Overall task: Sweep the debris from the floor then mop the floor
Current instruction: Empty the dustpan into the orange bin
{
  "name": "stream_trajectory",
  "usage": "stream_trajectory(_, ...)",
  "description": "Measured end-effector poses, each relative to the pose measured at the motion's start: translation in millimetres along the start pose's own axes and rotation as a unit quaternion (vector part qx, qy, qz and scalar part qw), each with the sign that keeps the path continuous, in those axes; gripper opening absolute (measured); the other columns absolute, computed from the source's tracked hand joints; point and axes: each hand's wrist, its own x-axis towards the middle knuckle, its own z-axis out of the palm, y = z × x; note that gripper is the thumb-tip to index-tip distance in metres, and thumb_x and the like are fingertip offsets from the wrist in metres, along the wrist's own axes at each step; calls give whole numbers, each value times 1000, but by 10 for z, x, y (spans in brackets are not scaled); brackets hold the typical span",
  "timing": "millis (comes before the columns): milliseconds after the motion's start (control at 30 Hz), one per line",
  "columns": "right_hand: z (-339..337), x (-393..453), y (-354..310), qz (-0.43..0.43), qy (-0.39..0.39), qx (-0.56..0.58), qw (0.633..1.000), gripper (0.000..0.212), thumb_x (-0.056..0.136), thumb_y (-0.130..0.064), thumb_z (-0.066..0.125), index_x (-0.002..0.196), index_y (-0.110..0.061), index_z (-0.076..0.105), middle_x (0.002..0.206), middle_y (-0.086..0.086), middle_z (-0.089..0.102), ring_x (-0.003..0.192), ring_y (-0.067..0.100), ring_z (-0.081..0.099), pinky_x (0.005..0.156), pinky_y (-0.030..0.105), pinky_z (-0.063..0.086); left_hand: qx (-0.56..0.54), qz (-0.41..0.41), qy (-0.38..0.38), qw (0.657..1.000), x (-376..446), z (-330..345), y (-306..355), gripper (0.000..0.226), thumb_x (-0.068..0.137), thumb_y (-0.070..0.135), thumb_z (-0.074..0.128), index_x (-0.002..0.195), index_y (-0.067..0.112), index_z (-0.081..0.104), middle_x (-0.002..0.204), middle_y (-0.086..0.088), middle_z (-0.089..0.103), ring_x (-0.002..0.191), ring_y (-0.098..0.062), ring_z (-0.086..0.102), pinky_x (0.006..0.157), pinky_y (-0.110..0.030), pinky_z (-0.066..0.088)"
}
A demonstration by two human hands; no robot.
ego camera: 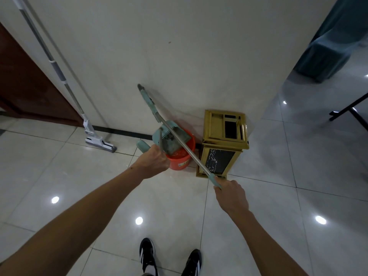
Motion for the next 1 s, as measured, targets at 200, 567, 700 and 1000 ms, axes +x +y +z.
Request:
stream_trajectory(200,20,73,-40,16,11,7,1000,33,98,-32,60,130,-26,61,82,-9,51,61,8,49,62,18,43,-42,7,2,999,-28,-31,-32,43,42,10,96,60,7,57,51,-12,49,40,-25,44,48,-34,25)
stream_trajectory(567,-2,107,-97,-6,11,-2,1000,26,97,-29,60,122,-25,63,81,-8,51,67,9,53,64,21,48,35,22,-38,998,6,-41,-98,19,70,15,82,70,15,63,58,-4,55,50,-21,42,53,-34,31)
stream_trajectory(700,2,91,-121,-14,16,2,1000,27,98,-29,59,124,-26,62,80,-9,52,63,7,52,61,21,48,11,15,-15,1000,-1,-117,-66,38,45,13,94,60,8,60,51,-11,45,51,-27,28,52,-37,29)
stream_trajectory(1000,-20,87,-70,7,-11,-4,1000,25,99,-29,57,122,-25,61,87,-5,57,69,10,55,66,23,50,32,11,-35,999,93,-165,-104,34,47,18,92,59,9,61,52,-11,52,48,-27,43,60,-40,30)
